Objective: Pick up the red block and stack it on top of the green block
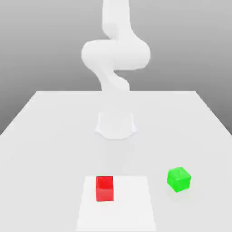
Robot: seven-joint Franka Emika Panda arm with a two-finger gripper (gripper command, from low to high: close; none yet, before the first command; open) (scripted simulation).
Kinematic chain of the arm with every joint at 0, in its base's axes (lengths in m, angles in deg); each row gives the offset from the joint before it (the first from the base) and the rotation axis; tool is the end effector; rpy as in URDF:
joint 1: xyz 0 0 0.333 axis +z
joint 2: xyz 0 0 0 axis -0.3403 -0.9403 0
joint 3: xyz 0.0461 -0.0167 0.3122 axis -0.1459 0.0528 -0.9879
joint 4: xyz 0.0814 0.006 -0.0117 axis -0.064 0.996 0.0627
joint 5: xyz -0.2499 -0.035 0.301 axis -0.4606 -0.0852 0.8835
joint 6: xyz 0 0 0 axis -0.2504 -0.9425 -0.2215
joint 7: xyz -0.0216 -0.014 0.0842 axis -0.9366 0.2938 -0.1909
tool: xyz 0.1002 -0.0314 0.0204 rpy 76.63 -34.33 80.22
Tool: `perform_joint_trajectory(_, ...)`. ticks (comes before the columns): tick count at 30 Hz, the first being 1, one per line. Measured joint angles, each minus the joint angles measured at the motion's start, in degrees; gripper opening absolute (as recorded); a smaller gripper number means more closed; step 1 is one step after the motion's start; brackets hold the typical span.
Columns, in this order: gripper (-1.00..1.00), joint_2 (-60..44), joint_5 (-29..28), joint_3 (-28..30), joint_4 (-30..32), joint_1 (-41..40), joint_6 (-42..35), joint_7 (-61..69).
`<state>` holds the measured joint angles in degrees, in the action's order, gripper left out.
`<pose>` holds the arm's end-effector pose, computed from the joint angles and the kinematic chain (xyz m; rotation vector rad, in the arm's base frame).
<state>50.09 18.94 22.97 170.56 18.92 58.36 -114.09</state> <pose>0.3791 0.0007 0.6614 -2.5216 1.0587 -0.9642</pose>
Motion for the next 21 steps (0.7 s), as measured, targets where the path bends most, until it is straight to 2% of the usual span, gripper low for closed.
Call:
perform_joint_trajectory(7,0.00,-15.5,-4.3,-0.9,9.0,-2.7,9.0,-0.3)
perform_joint_trajectory(12,0.00,-26.3,-5.3,-0.1,15.3,-3.8,15.4,1.0)
perform_joint_trajectory(15,0.00,-32.5,-4.3,0.8,19.1,-3.8,19.3,2.8)
perform_joint_trajectory(18,0.00,-38.5,-1.0,1.3,22.8,-3.6,23.1,6.4)
perform_joint_trajectory(21,0.00,-44.4,1.5,0.8,24.0,-3.9,27.7,8.6)
